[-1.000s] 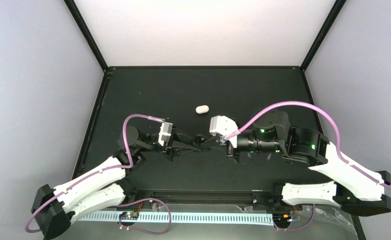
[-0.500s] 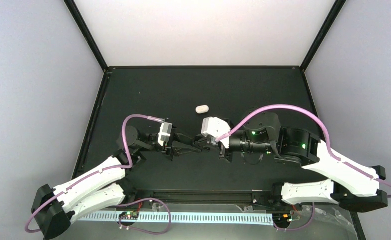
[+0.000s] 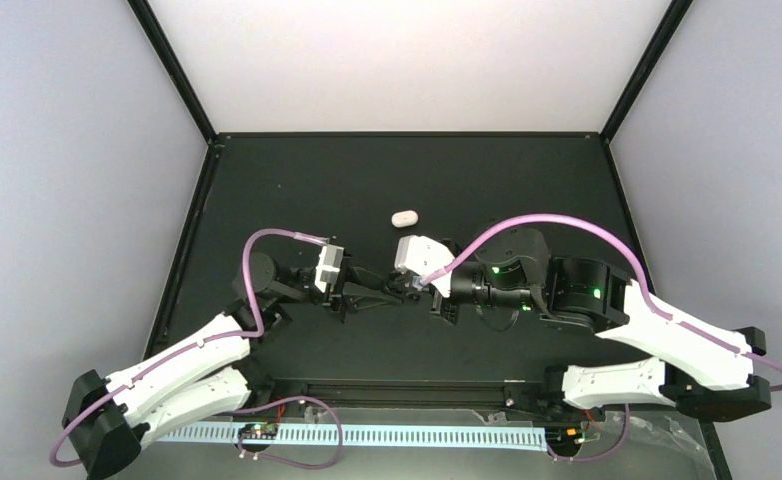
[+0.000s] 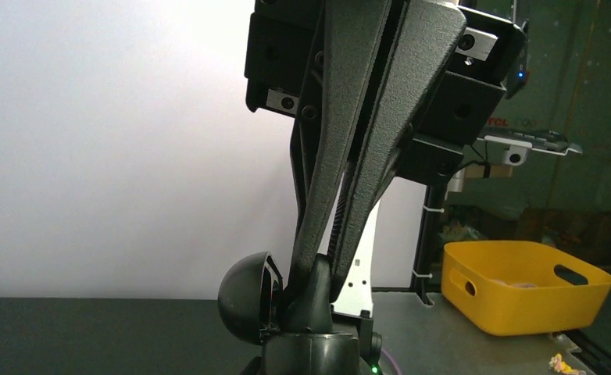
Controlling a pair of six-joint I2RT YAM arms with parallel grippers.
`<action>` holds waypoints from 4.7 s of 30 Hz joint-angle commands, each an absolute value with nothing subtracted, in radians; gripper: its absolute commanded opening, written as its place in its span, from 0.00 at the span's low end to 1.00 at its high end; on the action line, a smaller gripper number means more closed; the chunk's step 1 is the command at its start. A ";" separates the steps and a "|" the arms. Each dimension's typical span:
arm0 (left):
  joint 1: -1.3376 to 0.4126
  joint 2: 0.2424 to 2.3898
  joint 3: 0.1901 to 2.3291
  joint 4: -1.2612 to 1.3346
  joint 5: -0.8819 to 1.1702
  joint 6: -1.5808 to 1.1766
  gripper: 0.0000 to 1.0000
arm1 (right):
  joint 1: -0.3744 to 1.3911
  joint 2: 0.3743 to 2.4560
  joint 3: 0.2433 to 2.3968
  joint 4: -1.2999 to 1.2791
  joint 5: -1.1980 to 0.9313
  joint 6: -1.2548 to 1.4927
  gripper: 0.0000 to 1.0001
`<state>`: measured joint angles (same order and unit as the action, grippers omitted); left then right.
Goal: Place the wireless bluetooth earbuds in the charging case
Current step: Place the earbud in the charging case, then close the charging case, then place the charging case at the center of the board, then reset both arms
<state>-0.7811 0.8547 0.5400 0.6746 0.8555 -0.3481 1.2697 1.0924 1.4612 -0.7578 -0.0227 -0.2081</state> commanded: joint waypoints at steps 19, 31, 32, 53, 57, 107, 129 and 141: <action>-0.791 0.875 0.548 0.946 0.826 -0.503 0.02 | 1.298 1.098 1.440 -0.687 0.075 -0.154 0.01; -0.804 0.881 0.562 0.964 0.817 -0.513 0.02 | 1.300 1.087 1.447 -0.677 0.079 -0.107 0.12; -0.805 0.880 0.561 0.959 0.817 -0.510 0.01 | 1.299 1.081 1.445 -0.672 0.080 -0.105 0.13; -0.821 0.880 0.561 0.902 0.816 -0.468 0.02 | 1.299 1.012 1.531 -0.663 0.085 -0.053 0.27; -0.822 0.876 0.561 0.900 0.815 -0.466 0.02 | 1.298 1.010 1.528 -0.696 0.169 -0.061 0.36; -0.445 1.781 0.723 0.556 0.256 -0.966 0.02 | 1.218 0.728 0.923 -0.676 0.544 0.459 0.60; -0.435 1.645 0.631 0.325 0.119 -0.870 0.70 | 1.217 0.727 0.966 -0.686 0.581 0.413 0.62; -0.411 1.052 0.800 -0.377 -0.118 -0.470 0.99 | 0.644 0.765 0.888 -0.530 0.214 0.533 0.71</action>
